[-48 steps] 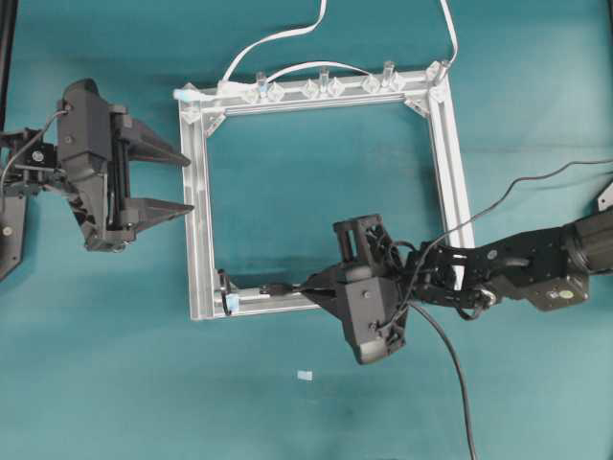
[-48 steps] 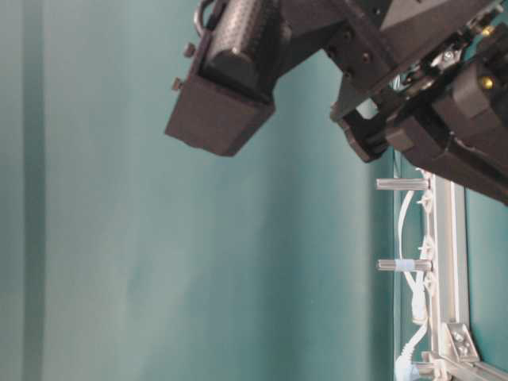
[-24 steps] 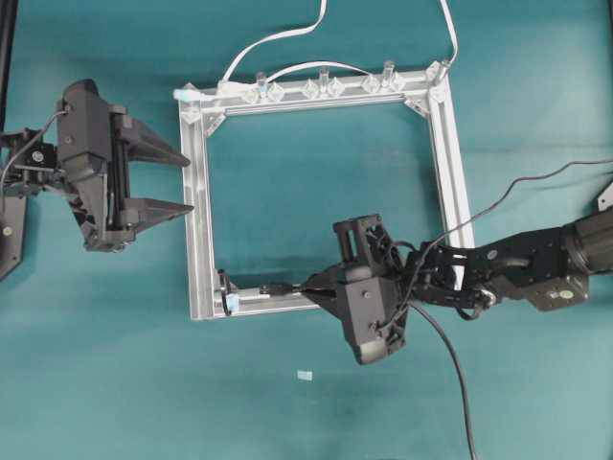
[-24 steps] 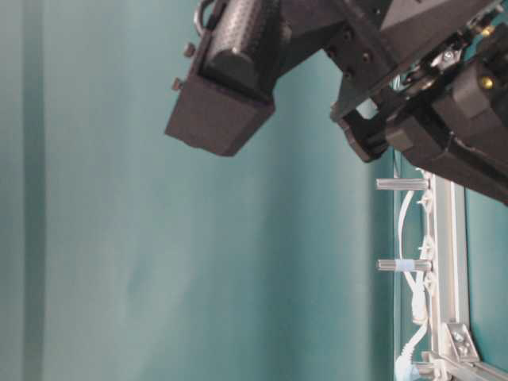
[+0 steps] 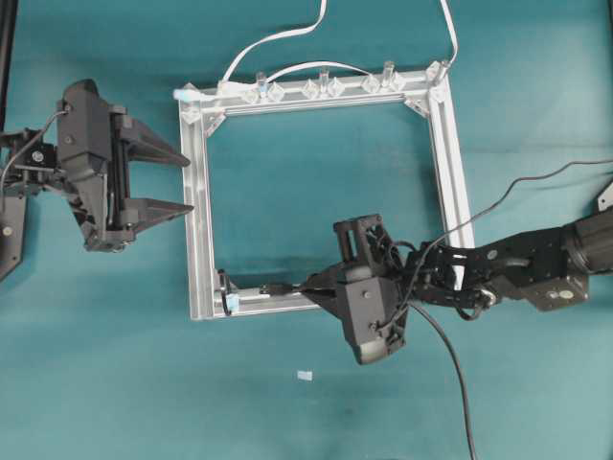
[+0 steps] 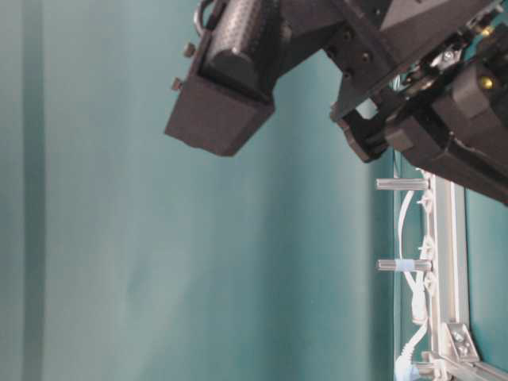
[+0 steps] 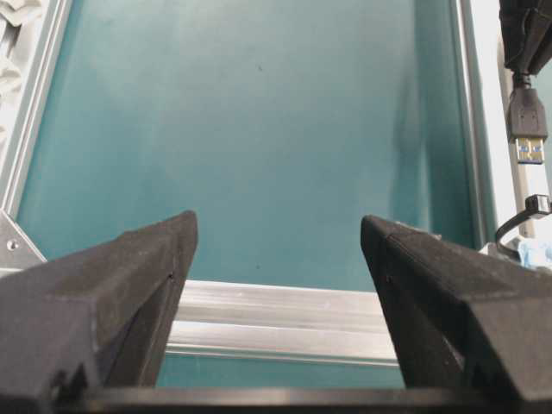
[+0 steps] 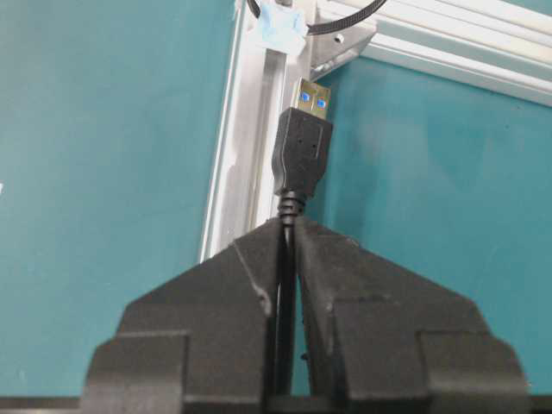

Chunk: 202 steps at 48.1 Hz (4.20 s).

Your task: Insert the wire through the string loop located on the left side.

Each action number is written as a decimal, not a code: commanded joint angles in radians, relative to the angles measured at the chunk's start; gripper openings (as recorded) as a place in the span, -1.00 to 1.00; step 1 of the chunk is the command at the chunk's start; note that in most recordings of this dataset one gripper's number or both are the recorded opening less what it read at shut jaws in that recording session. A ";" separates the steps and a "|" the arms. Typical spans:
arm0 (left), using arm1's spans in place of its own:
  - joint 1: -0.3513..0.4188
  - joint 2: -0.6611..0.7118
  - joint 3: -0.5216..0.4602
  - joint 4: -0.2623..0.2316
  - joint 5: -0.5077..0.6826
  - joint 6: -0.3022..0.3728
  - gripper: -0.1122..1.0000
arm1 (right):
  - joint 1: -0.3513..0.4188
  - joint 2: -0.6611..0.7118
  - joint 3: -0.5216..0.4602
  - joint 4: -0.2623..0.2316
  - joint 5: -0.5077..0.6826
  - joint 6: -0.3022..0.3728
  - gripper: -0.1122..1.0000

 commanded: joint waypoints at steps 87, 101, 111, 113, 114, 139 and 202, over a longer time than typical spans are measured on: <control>-0.017 -0.244 0.098 0.003 0.156 -0.006 0.62 | -0.035 0.095 -0.201 -0.003 -0.003 0.000 -0.68; -0.015 -0.310 0.124 0.003 0.193 -0.006 0.62 | -0.040 0.132 -0.249 -0.003 0.000 0.000 -0.68; -0.017 -0.356 0.137 0.003 0.227 -0.006 0.62 | -0.041 0.156 -0.281 -0.003 0.000 0.000 -0.68; -0.015 -0.364 0.141 0.002 0.230 -0.006 0.62 | -0.041 0.160 -0.287 -0.003 0.000 0.000 -0.68; -0.015 -0.368 0.143 0.003 0.232 -0.006 0.62 | -0.041 0.161 -0.288 -0.003 0.000 0.000 -0.68; -0.081 -0.370 0.123 -0.003 0.249 -0.009 0.62 | -0.049 0.167 -0.299 -0.003 0.012 -0.002 -0.68; -0.290 0.253 -0.123 0.000 0.071 -0.127 0.62 | -0.055 0.167 -0.296 -0.064 0.032 0.002 -0.68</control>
